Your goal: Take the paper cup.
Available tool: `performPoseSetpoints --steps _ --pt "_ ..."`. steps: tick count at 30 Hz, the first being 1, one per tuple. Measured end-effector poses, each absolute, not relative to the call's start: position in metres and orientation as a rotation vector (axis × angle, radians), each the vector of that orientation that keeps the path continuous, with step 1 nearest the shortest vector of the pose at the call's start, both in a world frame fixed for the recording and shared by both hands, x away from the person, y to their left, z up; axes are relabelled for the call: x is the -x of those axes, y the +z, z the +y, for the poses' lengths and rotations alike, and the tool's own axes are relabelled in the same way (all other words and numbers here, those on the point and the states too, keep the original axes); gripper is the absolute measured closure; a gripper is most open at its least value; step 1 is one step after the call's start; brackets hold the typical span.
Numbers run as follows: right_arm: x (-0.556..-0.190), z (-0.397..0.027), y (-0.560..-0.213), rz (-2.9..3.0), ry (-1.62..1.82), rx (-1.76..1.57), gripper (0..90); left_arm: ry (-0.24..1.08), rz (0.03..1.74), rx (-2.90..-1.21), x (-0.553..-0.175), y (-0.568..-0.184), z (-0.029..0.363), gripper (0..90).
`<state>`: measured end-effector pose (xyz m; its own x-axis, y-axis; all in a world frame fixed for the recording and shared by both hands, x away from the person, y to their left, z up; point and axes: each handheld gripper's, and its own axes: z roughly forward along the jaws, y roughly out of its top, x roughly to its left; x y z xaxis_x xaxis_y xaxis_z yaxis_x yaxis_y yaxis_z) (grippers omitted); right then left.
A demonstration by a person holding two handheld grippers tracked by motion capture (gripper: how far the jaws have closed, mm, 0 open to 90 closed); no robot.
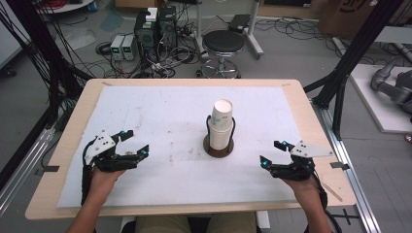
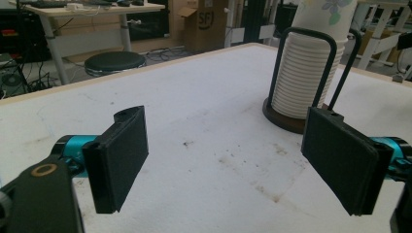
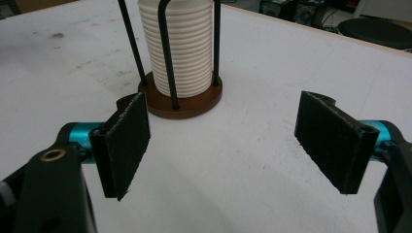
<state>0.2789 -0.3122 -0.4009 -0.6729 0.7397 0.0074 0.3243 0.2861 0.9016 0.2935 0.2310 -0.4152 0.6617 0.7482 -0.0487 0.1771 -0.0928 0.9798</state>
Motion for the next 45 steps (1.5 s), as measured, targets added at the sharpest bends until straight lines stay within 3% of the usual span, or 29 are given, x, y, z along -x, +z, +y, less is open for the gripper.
performPoseSetpoints --steps 23,45 --pt "-0.281 -0.307 -0.397 2.163 1.386 -0.963 21.0 0.558 0.758 -1.641 -0.287 -0.416 0.232 15.4" --pt "-0.295 -0.292 -0.370 2.216 1.451 -0.915 20.9 0.479 0.788 -1.630 -0.288 -0.422 0.227 14.9"
